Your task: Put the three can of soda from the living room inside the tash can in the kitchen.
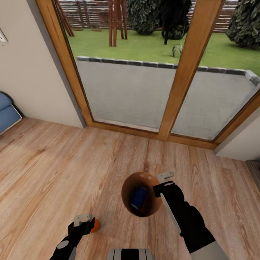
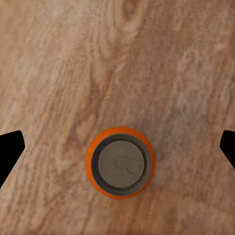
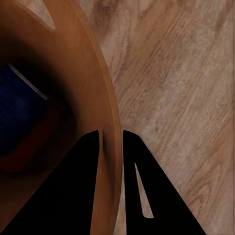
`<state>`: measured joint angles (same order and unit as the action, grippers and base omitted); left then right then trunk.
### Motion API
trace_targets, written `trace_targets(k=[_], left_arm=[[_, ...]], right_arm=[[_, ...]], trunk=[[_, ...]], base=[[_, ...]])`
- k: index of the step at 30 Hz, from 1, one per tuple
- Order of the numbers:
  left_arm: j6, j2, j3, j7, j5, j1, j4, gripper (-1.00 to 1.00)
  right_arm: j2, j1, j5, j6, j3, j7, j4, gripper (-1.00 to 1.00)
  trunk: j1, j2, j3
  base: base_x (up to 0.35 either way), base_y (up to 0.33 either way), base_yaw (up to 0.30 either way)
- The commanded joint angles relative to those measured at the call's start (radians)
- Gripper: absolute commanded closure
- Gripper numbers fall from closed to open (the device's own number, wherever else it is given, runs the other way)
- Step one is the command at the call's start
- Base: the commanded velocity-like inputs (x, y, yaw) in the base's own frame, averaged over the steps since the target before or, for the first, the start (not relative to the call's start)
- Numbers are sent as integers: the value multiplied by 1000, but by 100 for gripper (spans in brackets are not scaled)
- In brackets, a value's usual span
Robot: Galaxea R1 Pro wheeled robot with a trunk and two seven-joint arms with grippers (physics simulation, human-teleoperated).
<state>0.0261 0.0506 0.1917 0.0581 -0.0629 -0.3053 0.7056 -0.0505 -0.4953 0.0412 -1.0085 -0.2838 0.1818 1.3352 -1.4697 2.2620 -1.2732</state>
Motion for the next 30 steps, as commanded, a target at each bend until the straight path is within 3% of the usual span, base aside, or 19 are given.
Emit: trace_targets(k=[1, 18, 23, 30], left_arm=[[0, 0, 0, 0, 0, 0, 0, -100], [0, 0, 0, 0, 0, 0, 0, -100], [0, 0, 0, 0, 0, 0, 0, -100], [0, 0, 0, 0, 0, 0, 0, -100]], right_arm=[[0, 0, -4, 1, 0, -4, 0, 100], [0, 0, -5, 1, 0, -4, 0, 100], [0, 0, -5, 1, 0, -4, 0, 100], [0, 0, -6, 1, 0, -4, 1, 100]], trunk=[[0, 0, 0], [0, 0, -22], [-19, 35, -46], [-19, 35, -55]], base=[[4, -2, 0], [0, 0, 0], [0, 0, 0], [0, 0, 0]])
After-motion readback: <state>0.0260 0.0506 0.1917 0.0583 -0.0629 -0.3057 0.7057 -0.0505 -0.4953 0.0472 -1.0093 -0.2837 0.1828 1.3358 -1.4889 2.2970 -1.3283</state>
